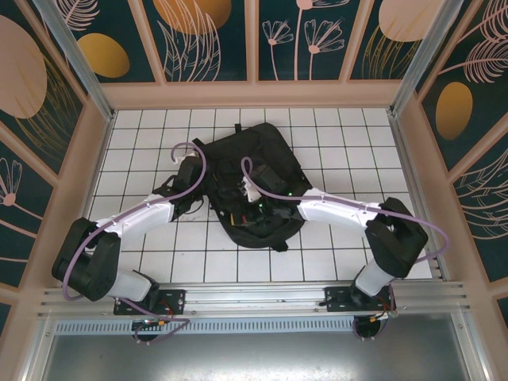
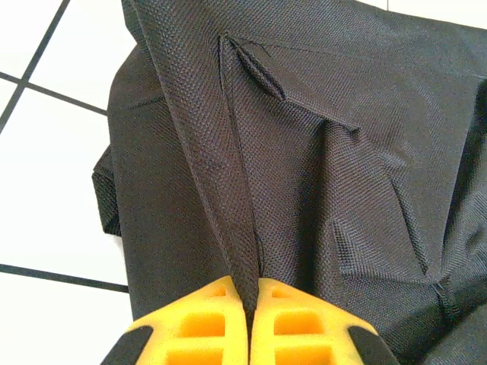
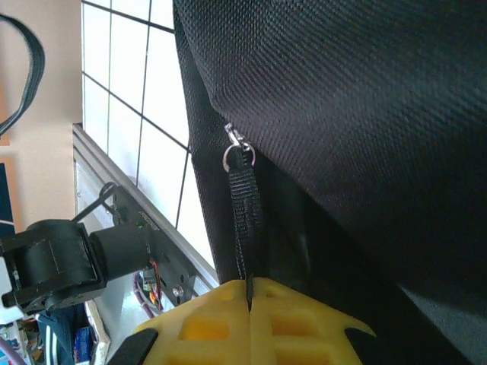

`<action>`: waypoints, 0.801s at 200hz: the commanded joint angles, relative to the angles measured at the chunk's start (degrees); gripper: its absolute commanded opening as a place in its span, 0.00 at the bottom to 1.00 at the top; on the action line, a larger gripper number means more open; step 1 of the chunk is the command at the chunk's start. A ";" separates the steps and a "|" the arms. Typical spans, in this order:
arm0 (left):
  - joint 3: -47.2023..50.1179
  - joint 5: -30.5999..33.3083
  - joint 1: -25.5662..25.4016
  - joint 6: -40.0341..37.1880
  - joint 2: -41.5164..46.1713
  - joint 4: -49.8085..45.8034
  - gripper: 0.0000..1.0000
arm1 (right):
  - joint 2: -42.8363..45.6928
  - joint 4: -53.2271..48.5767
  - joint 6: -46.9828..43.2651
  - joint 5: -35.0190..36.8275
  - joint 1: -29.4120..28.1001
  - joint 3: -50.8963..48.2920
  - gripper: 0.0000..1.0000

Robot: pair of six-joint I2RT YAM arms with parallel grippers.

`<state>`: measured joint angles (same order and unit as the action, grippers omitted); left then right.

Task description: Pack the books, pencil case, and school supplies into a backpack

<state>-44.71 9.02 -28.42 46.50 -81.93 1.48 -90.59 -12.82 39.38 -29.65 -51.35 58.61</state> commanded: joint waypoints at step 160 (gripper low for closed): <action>-0.94 -3.34 0.12 -1.24 -0.43 3.16 0.00 | -3.30 -5.32 -7.77 14.41 -7.60 5.11 0.39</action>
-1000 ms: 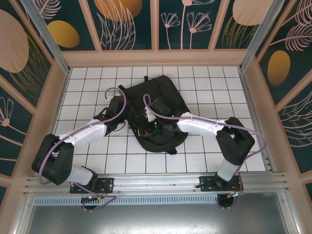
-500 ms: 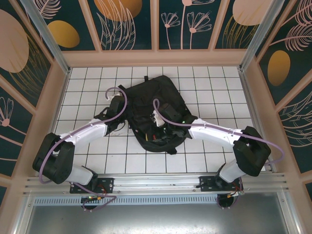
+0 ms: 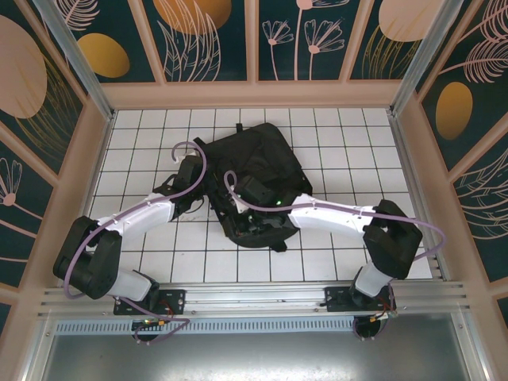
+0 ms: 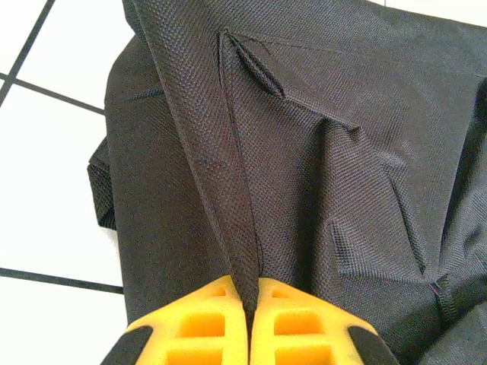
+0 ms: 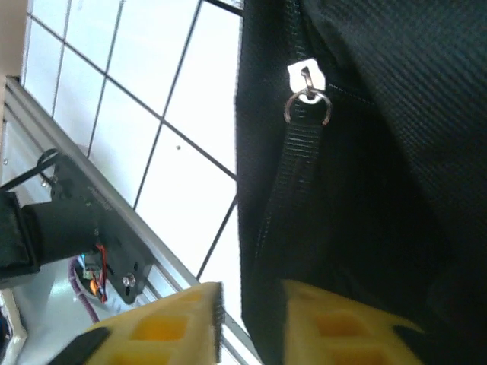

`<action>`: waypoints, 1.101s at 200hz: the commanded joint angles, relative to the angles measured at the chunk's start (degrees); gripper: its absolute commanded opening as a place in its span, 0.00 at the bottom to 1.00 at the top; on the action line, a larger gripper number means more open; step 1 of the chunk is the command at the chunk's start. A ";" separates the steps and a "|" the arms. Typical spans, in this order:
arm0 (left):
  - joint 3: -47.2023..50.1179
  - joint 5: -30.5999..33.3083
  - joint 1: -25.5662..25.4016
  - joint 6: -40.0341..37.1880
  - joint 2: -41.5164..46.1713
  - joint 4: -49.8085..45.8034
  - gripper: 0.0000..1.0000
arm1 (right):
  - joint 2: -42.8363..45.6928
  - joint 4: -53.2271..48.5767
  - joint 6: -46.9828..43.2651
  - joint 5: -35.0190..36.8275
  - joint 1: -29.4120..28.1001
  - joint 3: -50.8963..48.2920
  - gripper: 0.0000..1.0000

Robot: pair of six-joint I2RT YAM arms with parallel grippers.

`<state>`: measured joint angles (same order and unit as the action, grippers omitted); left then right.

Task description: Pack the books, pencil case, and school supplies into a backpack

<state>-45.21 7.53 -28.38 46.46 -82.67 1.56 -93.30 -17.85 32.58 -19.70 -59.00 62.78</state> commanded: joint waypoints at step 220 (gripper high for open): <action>-0.13 -2.89 0.13 -1.14 -0.08 4.15 0.00 | -7.07 23.82 16.99 -15.46 9.34 -4.60 0.04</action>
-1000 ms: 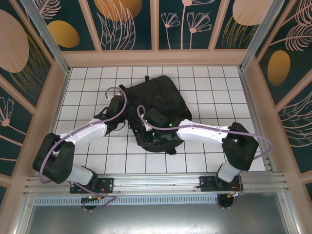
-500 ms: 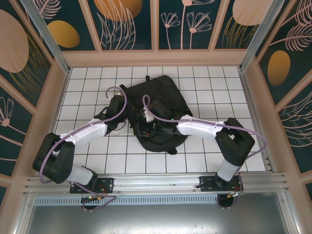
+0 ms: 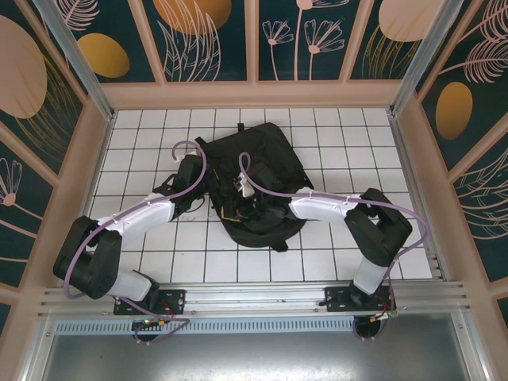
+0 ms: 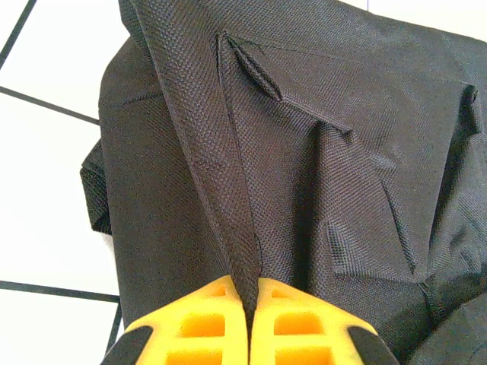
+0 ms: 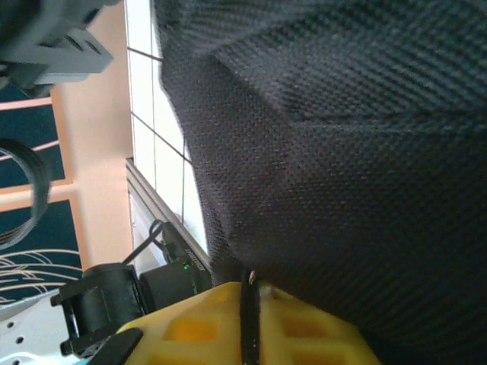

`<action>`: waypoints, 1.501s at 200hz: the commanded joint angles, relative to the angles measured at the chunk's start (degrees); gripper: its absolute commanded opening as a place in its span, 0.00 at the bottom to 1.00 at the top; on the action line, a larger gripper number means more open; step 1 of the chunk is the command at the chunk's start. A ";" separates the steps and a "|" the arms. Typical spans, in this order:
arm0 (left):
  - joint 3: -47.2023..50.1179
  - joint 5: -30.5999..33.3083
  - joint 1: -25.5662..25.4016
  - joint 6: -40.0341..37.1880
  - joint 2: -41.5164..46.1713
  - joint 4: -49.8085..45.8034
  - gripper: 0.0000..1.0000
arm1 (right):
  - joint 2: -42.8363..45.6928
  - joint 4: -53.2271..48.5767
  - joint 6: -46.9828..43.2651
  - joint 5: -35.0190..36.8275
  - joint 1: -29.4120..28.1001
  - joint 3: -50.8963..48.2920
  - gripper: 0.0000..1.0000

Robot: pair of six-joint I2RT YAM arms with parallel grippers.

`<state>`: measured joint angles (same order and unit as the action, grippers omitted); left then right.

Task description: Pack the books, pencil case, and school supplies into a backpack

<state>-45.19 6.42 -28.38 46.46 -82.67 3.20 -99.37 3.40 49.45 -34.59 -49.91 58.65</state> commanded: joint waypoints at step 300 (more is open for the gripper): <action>-2.49 5.03 0.43 2.95 -3.80 1.47 0.00 | -5.96 -52.53 -5.67 34.51 -14.55 28.12 0.00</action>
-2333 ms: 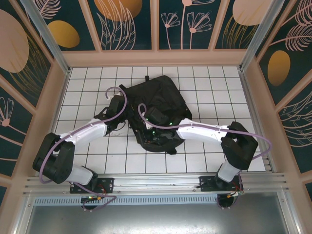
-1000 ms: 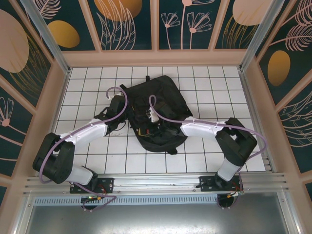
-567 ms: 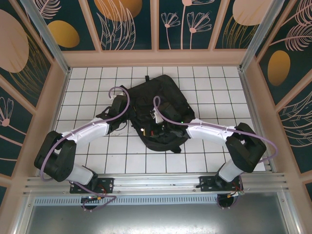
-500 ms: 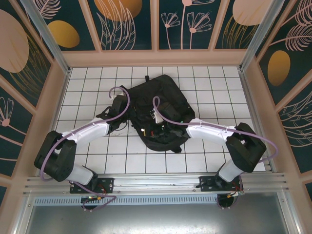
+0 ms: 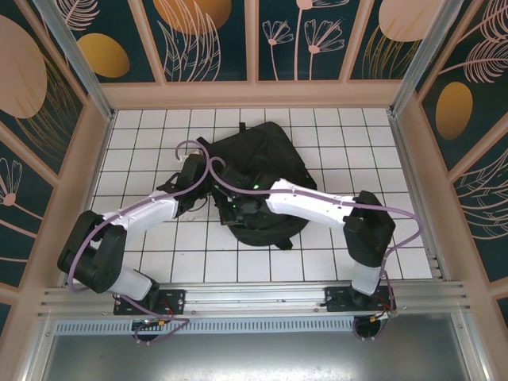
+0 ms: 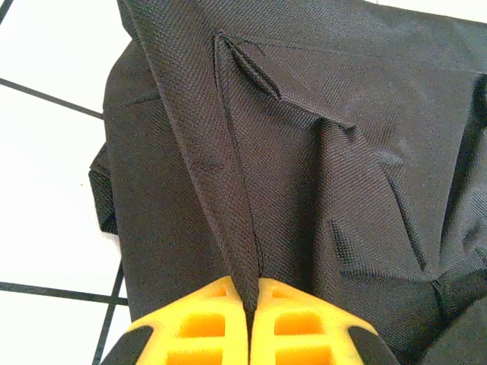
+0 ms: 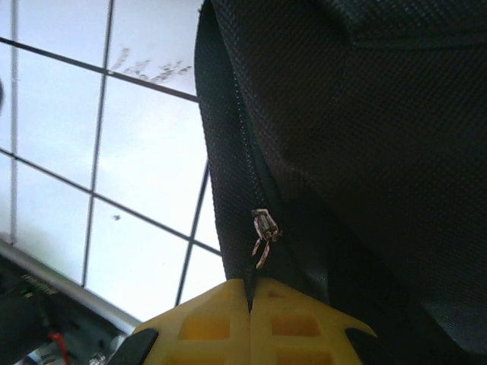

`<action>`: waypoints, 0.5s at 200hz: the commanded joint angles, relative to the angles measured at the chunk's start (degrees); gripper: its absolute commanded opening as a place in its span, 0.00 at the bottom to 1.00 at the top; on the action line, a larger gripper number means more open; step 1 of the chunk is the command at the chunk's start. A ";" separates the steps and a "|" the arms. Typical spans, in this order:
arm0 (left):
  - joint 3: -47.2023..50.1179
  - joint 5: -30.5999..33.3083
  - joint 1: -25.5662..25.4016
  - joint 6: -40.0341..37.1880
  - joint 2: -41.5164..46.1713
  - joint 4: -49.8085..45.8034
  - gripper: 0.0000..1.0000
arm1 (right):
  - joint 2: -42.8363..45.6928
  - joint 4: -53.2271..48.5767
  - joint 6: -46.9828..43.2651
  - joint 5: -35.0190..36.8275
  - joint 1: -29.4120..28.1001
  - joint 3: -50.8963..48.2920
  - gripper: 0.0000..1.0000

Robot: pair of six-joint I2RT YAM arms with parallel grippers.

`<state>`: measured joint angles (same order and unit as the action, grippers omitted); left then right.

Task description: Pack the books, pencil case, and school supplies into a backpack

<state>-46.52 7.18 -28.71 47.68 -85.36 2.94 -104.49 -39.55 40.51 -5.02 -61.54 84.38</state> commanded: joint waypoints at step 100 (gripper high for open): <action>-3.85 7.83 0.85 0.48 -2.49 -0.88 0.00 | 8.57 -6.84 4.19 3.76 -4.14 -11.30 0.00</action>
<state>-48.27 8.29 -29.02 48.27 -87.07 0.40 -99.85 -37.93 45.15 1.48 -64.23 76.14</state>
